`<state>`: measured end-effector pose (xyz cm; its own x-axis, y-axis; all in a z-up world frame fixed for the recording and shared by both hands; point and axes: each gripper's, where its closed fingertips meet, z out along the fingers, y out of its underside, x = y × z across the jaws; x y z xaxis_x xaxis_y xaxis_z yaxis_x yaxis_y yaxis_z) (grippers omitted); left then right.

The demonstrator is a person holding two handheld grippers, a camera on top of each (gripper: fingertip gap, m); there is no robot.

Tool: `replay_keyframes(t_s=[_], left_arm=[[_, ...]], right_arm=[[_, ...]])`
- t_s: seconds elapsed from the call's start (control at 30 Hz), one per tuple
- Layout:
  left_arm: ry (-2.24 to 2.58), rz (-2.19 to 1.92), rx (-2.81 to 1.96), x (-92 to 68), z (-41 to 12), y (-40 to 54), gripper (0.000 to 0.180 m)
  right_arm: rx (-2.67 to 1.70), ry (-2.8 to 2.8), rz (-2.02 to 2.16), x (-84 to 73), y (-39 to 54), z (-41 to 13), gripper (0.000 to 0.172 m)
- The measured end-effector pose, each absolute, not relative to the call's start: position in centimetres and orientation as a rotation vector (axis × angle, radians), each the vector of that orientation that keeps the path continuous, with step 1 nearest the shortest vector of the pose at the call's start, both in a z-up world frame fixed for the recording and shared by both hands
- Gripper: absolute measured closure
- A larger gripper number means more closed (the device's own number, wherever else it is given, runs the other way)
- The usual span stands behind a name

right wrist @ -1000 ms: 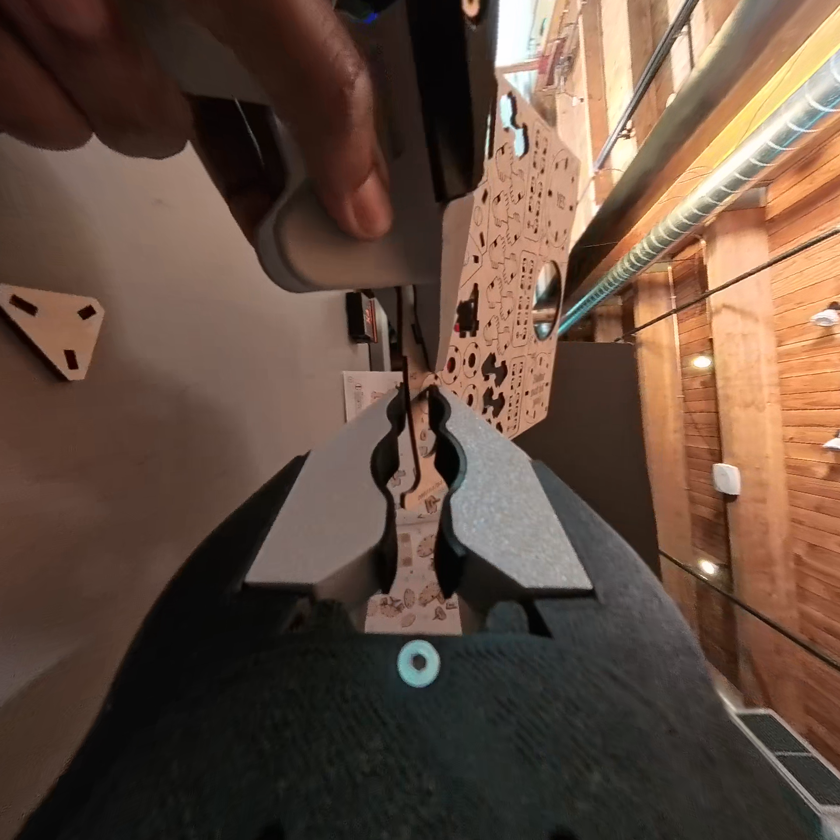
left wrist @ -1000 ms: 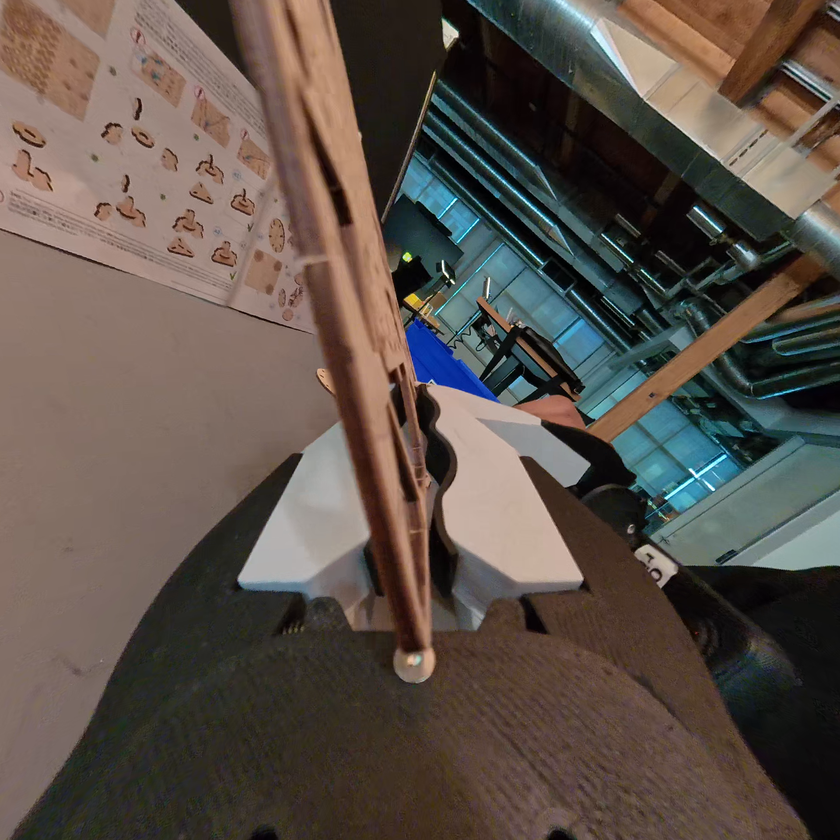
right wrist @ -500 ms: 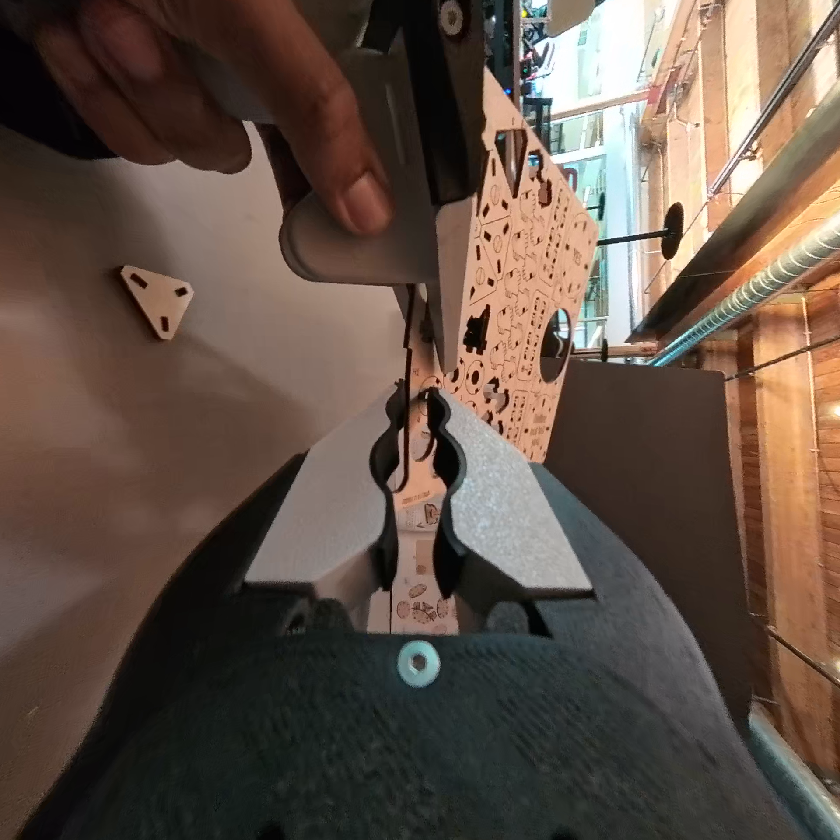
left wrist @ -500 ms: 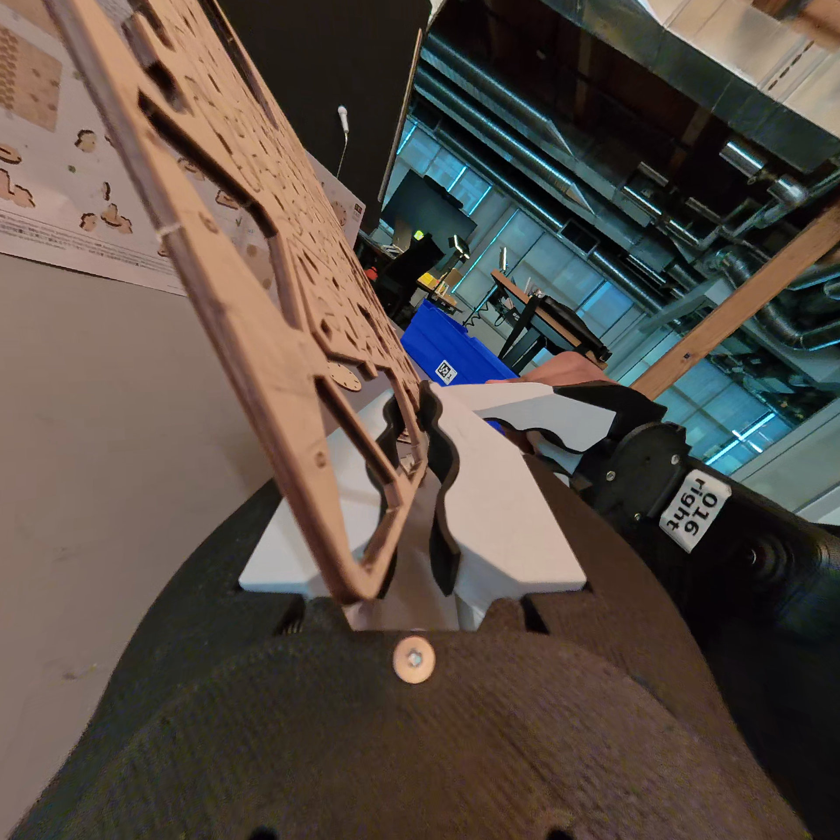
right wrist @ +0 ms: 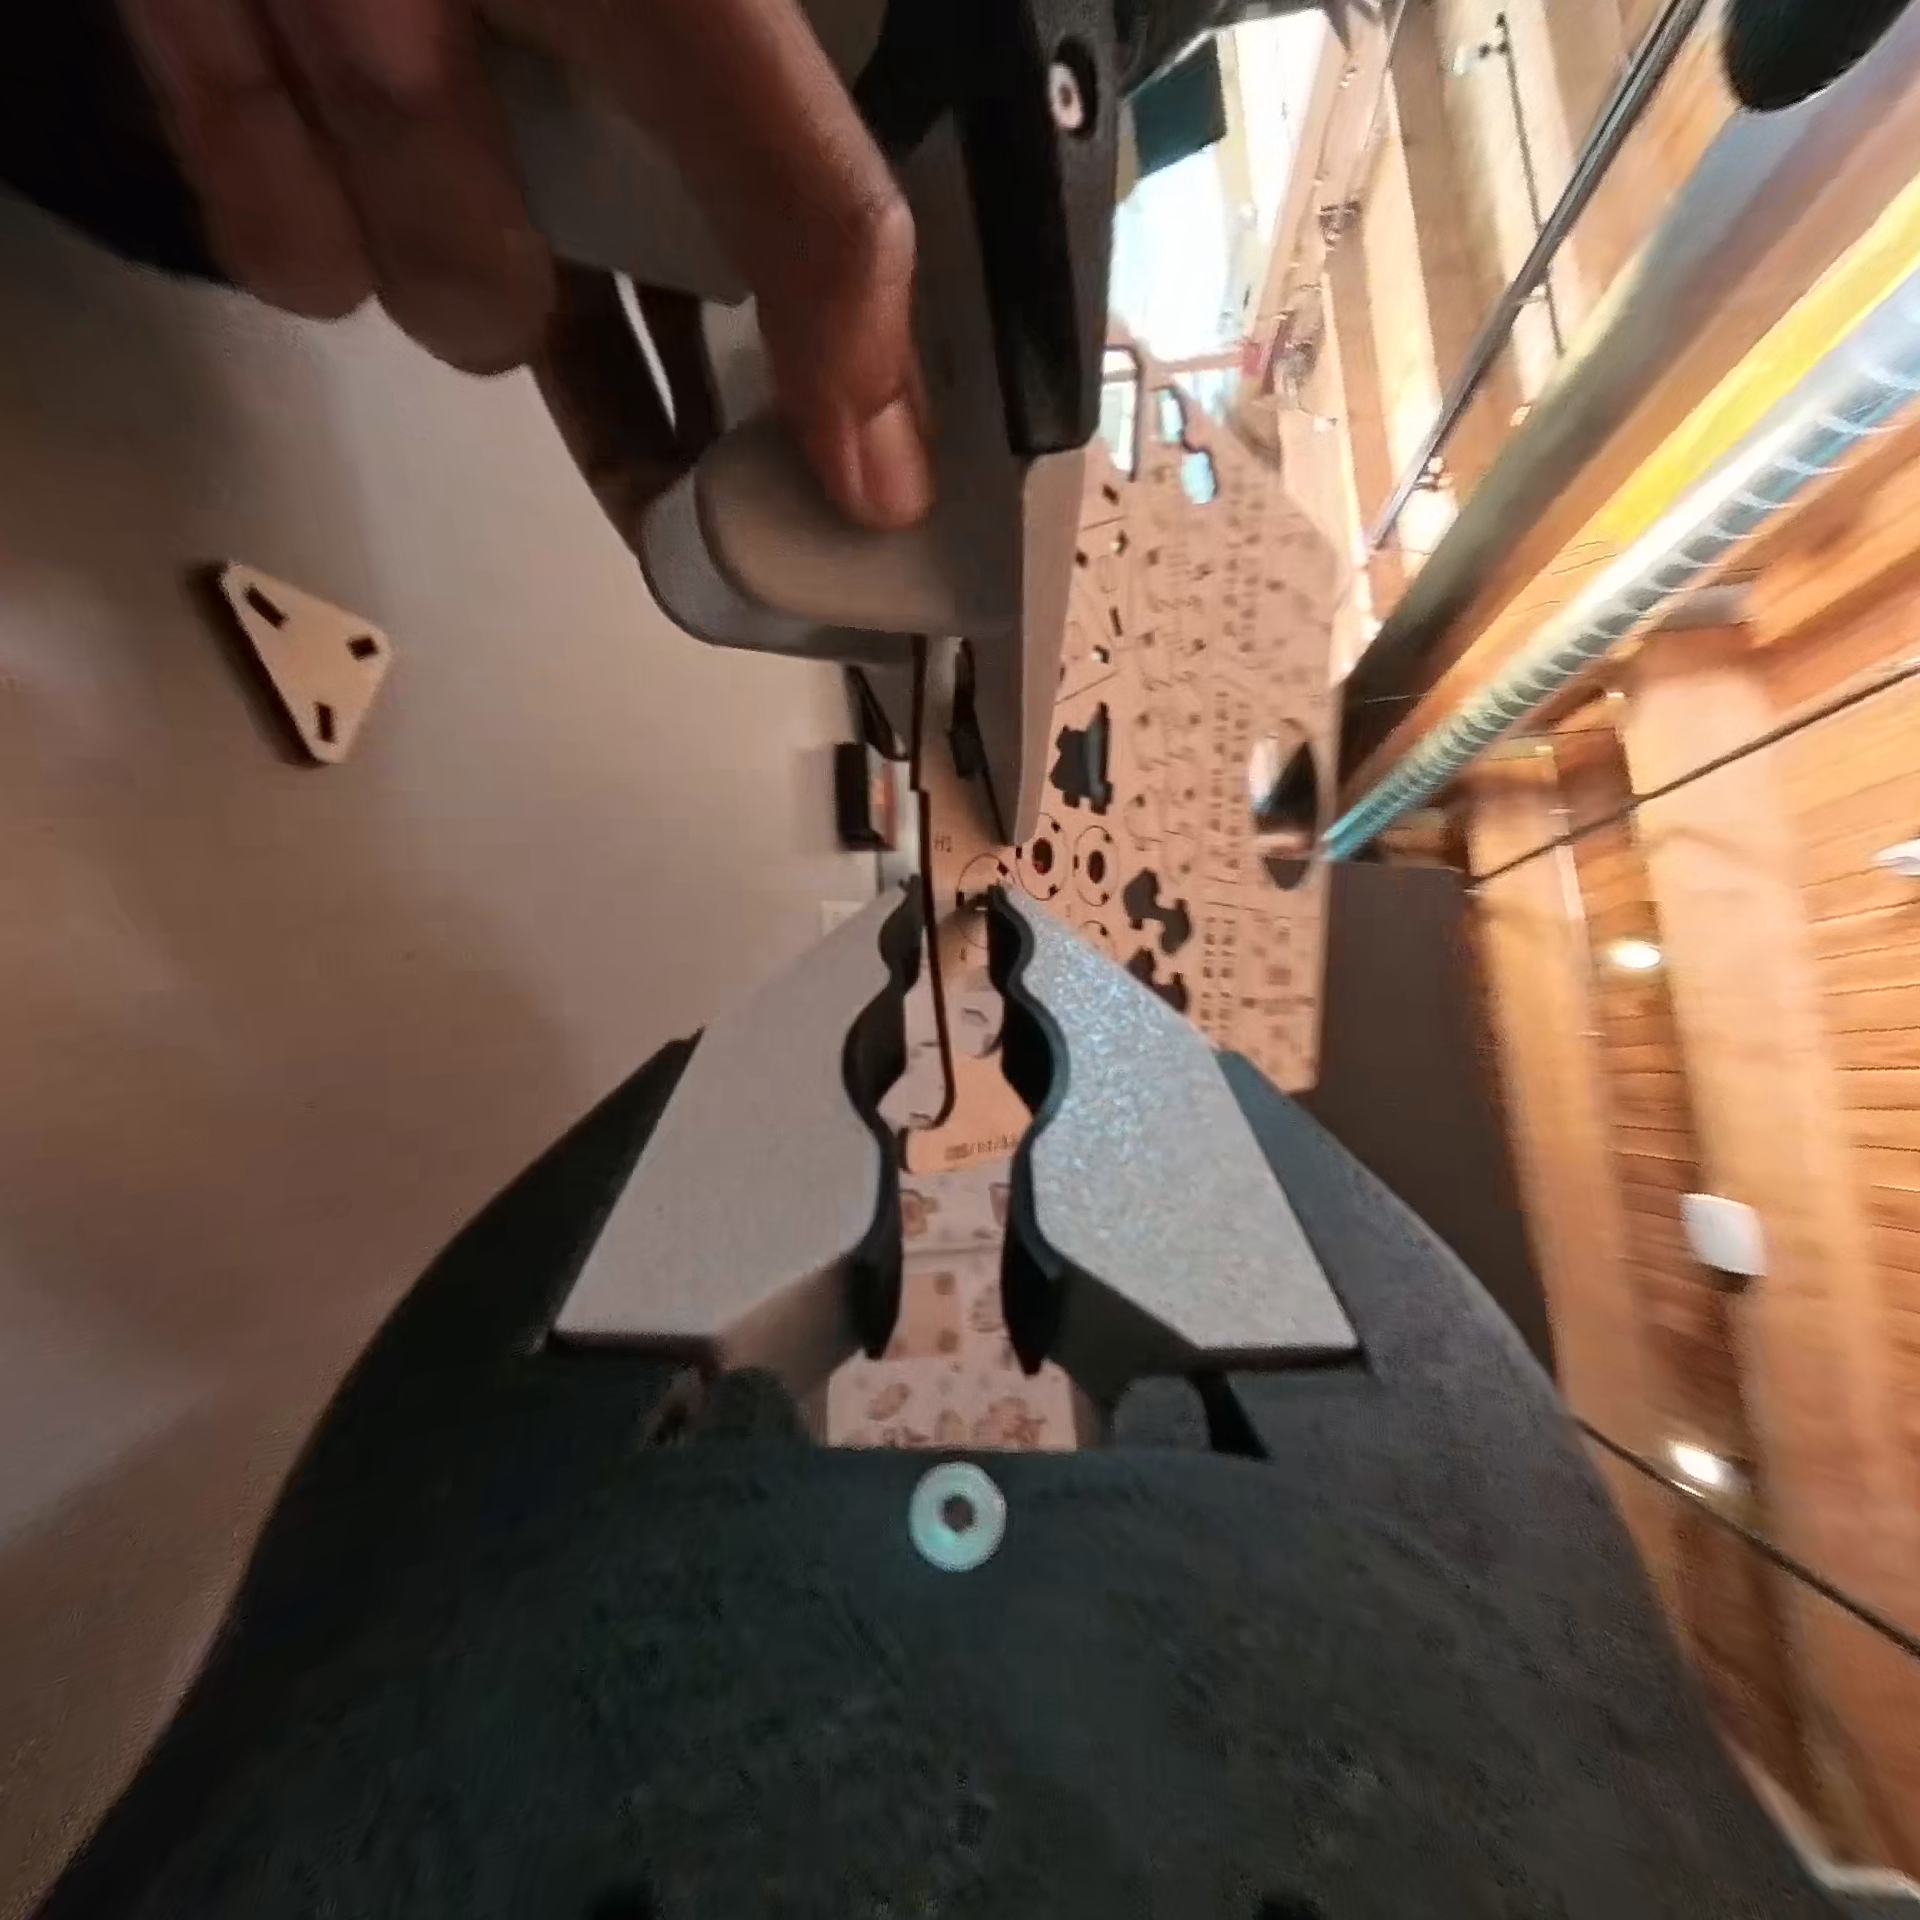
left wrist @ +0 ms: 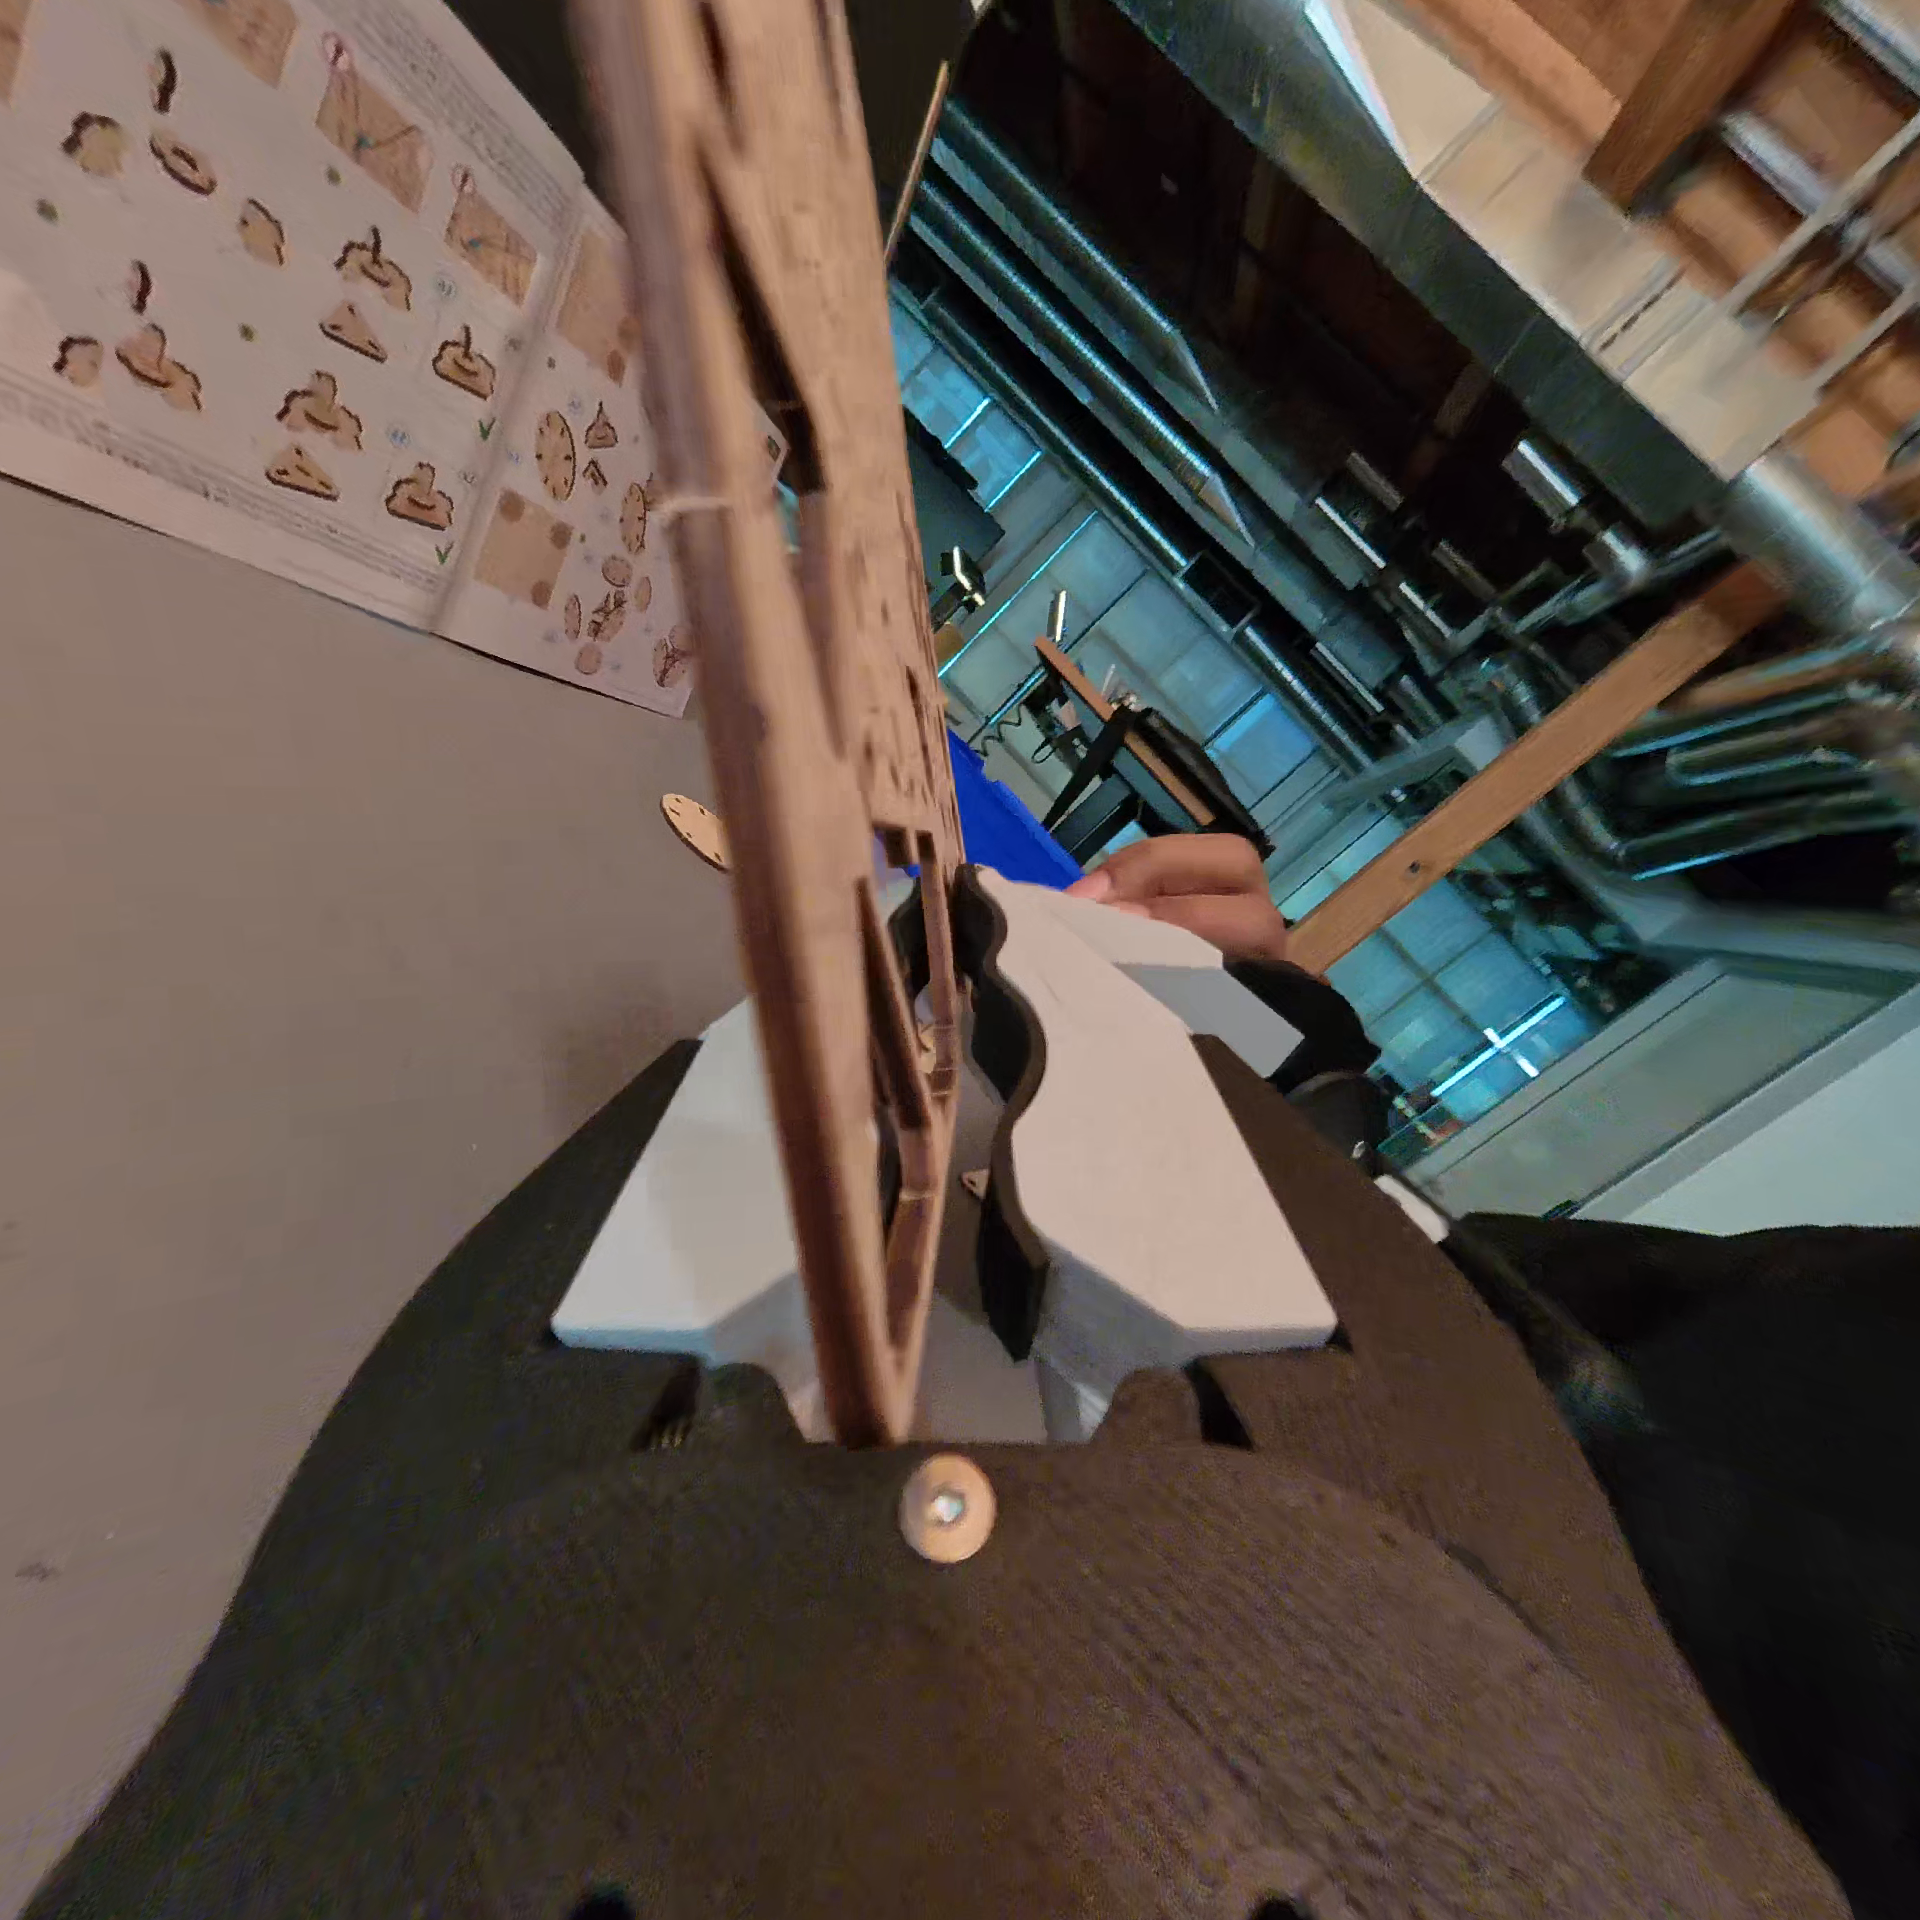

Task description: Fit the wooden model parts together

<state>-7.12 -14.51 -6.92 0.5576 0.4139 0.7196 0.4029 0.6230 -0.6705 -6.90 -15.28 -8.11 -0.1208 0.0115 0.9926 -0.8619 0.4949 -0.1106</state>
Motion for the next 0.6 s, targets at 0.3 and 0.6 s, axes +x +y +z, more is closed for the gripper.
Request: replay_keyframes(t_s=[0.3,0.6], left_arm=[[-1.026,-0.031,-0.912,-7.2,-7.1,-14.8,0.177],[-1.040,0.042,-0.949,-7.3,-7.0,-15.1,0.173]], right_arm=[[0.780,-1.479,0.908,-7.5,-15.8,-7.8,0.152],[0.805,-1.573,0.909,-7.0,-16.0,-8.0,0.164]])
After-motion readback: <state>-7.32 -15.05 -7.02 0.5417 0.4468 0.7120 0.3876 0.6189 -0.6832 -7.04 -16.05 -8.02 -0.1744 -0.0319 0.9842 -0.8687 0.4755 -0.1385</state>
